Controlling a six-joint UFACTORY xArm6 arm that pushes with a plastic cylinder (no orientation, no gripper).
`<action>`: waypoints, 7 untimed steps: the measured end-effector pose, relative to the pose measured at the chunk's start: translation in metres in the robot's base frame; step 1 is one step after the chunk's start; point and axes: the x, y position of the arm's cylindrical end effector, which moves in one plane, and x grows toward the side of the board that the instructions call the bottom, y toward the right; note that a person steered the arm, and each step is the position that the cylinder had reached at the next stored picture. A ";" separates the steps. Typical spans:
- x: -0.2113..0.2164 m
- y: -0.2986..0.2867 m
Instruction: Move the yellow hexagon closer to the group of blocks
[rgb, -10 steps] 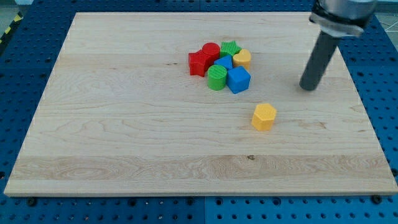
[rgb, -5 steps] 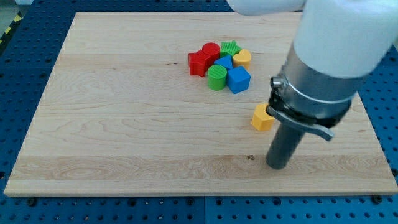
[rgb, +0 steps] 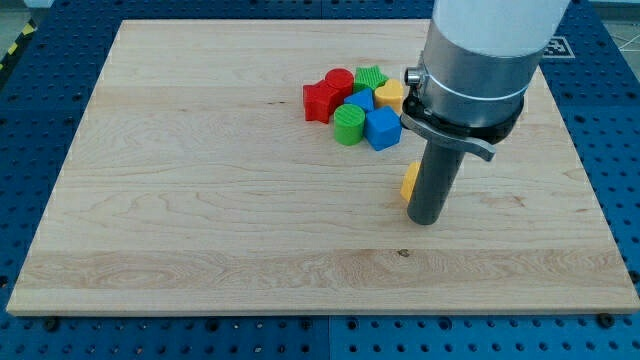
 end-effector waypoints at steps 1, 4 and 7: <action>-0.002 -0.002; -0.039 -0.015; -0.066 0.017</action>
